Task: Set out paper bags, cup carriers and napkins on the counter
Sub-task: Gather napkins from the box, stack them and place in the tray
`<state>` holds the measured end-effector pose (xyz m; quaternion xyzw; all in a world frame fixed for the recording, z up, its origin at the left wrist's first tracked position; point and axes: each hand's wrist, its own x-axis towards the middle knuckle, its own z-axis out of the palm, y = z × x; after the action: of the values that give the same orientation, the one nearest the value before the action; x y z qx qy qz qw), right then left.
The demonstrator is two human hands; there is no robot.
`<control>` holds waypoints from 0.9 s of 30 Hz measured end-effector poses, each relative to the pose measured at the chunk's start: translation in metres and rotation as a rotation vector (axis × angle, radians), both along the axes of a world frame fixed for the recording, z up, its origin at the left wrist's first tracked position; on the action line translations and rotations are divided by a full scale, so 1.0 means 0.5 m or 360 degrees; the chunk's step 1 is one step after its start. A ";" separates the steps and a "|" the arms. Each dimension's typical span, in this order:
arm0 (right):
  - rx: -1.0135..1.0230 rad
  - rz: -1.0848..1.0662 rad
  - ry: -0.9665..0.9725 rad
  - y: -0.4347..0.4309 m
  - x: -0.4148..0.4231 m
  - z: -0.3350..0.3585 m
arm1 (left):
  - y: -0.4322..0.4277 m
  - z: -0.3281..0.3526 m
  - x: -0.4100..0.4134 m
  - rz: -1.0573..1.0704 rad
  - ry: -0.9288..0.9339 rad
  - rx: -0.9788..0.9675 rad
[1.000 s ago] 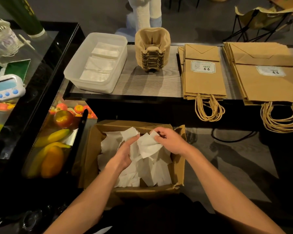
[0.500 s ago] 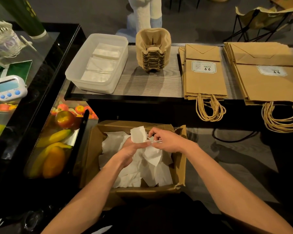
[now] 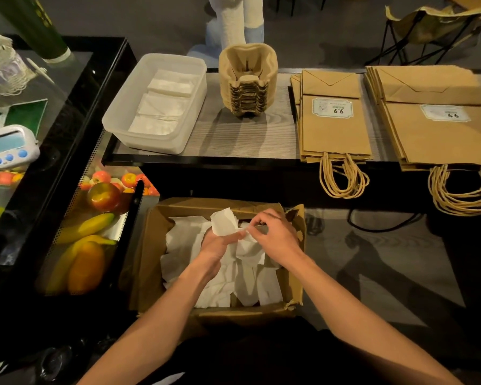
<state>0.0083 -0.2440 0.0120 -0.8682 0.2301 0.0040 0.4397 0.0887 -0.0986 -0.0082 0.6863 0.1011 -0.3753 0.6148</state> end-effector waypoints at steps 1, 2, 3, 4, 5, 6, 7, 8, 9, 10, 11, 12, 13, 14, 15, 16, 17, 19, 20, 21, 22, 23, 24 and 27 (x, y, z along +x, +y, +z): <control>0.0063 -0.0058 0.0006 0.001 0.003 -0.003 | -0.002 0.001 -0.001 0.0014 0.0000 0.0015; 0.0134 -0.0123 0.0011 0.002 0.004 -0.004 | -0.003 0.001 -0.002 0.0033 0.0001 0.0033; 0.0210 -0.0188 0.0017 0.003 0.006 -0.006 | -0.004 0.000 -0.002 0.0050 -0.0003 0.0040; 0.0292 -0.0251 0.0025 0.006 0.006 -0.005 | -0.006 0.002 -0.003 0.0067 -0.0012 0.0046; 0.0357 -0.0312 0.0035 0.009 0.006 -0.007 | -0.008 0.003 -0.004 0.0083 -0.0022 0.0049; 0.0414 -0.0379 0.0046 0.013 0.006 -0.008 | -0.009 0.003 -0.005 0.0097 -0.0025 0.0057; 0.0479 -0.0453 0.0061 0.017 0.007 -0.012 | -0.010 0.005 -0.006 0.0110 -0.0025 0.0060; 0.0559 -0.0548 0.0079 0.021 0.009 -0.013 | -0.011 0.006 -0.007 0.0126 -0.0027 0.0069; 0.0658 -0.0665 0.0101 0.025 0.012 -0.016 | -0.011 0.006 -0.008 0.0141 -0.0026 0.0072; 0.0758 -0.0777 0.0125 0.027 0.013 -0.014 | -0.010 0.005 -0.007 0.0157 -0.0023 0.0084; 0.0811 -0.0841 0.0142 0.026 0.013 -0.015 | -0.009 0.004 -0.007 0.0169 -0.0019 0.0092; 0.0790 -0.0828 0.0139 0.025 0.011 -0.015 | -0.008 0.002 -0.006 0.0166 -0.0021 0.0094; 0.0713 -0.0751 0.0114 0.024 0.007 -0.017 | -0.008 0.002 -0.007 0.0156 -0.0027 0.0090; 0.0624 -0.0652 0.0071 0.024 0.003 -0.016 | -0.008 0.001 -0.007 0.0152 -0.0035 0.0086; 0.0546 -0.0565 0.0027 0.023 0.000 -0.019 | -0.008 0.002 -0.007 0.0160 -0.0041 0.0083; 0.0500 -0.0507 -0.0001 0.023 -0.002 -0.022 | -0.007 0.002 -0.007 0.0169 -0.0041 0.0082; 0.0486 -0.0464 -0.0001 0.023 -0.003 -0.027 | -0.007 0.004 -0.008 0.0176 -0.0040 0.0076; 0.0483 -0.0403 0.0051 0.024 -0.002 -0.033 | -0.006 0.003 -0.010 0.0163 -0.0040 0.0073; 0.0498 -0.0407 0.0075 0.025 0.000 -0.031 | -0.006 0.001 -0.009 0.0152 -0.0032 0.0078; 0.0542 -0.0446 0.0084 0.026 0.002 -0.031 | -0.005 0.000 -0.007 0.0153 -0.0022 0.0078; 0.0616 -0.0511 0.0082 0.027 0.004 -0.032 | -0.004 -0.002 -0.006 0.0167 0.0000 0.0073; 0.0684 -0.0589 0.0078 0.028 0.004 -0.033 | -0.004 -0.005 -0.005 0.0196 0.0039 0.0068; 0.0708 -0.0664 0.0063 0.030 0.002 -0.030 | -0.004 -0.007 -0.004 0.0245 0.0091 0.0067; 0.0452 -0.0641 -0.0075 0.036 -0.016 -0.032 | -0.003 -0.018 0.002 0.0370 0.0183 0.0103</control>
<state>0.0002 -0.2261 -0.0042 -0.7343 0.3852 -0.0717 0.5544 0.0898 -0.0999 -0.0170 0.6667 0.2271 -0.3369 0.6249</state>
